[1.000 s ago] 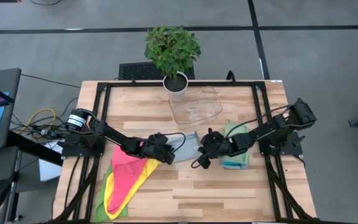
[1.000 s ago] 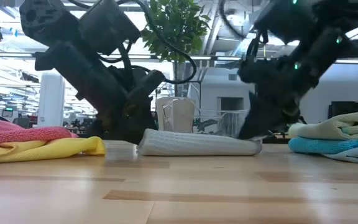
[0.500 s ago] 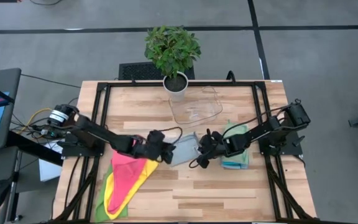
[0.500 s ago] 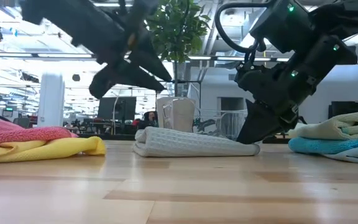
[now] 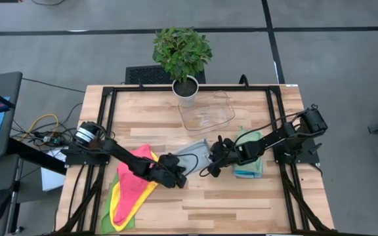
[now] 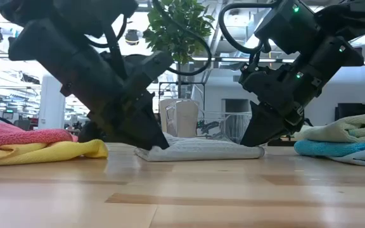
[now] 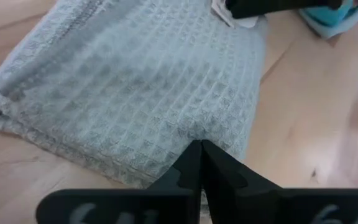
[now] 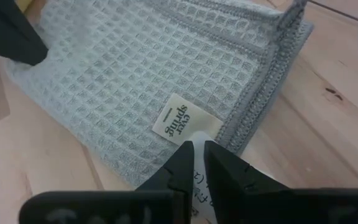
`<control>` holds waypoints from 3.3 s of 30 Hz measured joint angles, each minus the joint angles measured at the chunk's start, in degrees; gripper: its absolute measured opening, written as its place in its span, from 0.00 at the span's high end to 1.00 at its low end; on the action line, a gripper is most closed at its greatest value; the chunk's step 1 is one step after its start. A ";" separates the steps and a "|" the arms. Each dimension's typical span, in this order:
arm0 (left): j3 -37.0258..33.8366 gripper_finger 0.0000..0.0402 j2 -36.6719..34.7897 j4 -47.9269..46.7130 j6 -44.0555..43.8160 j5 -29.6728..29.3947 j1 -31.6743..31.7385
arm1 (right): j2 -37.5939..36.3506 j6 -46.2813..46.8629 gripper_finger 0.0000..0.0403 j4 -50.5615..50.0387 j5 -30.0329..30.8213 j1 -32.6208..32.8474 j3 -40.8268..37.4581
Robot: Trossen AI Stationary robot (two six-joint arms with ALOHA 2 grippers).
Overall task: Fold microfiber towels
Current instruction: Fold the gray microfiber cloth, then stack the gray microfiber cloth on top of the light green microfiber cloth
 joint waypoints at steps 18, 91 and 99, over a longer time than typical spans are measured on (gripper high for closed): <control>5.78 1.00 -2.14 -13.36 -7.36 3.25 0.02 | -18.20 4.46 0.62 -13.93 -3.91 -3.19 1.86; 6.20 0.96 -2.03 -24.64 -39.50 5.30 6.61 | 4.23 0.64 0.90 -14.49 -17.79 -12.51 11.00; 6.22 0.95 -2.03 -24.79 -39.25 5.08 6.39 | -3.89 -1.38 0.80 -27.92 -14.48 -14.11 10.66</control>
